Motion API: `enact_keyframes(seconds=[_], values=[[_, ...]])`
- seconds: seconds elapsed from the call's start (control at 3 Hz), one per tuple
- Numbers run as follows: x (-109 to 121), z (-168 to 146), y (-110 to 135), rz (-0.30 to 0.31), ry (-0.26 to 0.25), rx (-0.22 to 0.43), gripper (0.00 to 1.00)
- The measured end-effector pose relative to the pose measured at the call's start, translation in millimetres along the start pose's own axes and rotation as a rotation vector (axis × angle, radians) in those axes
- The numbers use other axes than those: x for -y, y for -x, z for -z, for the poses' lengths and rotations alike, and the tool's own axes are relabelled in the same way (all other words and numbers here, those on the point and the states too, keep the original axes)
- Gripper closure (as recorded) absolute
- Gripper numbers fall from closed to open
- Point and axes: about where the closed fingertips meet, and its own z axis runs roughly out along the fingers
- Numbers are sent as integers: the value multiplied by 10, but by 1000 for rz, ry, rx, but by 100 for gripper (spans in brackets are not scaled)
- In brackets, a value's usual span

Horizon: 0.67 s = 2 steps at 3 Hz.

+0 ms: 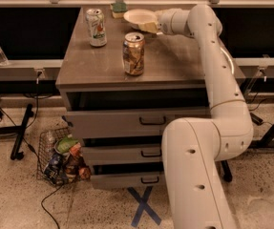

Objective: Move paper bowl near sponge

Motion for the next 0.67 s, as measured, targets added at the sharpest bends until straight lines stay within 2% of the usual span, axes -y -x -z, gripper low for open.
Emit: enact_keyframes(seconds=[0.67], values=[[-158, -98, 271, 9, 26, 53, 87]])
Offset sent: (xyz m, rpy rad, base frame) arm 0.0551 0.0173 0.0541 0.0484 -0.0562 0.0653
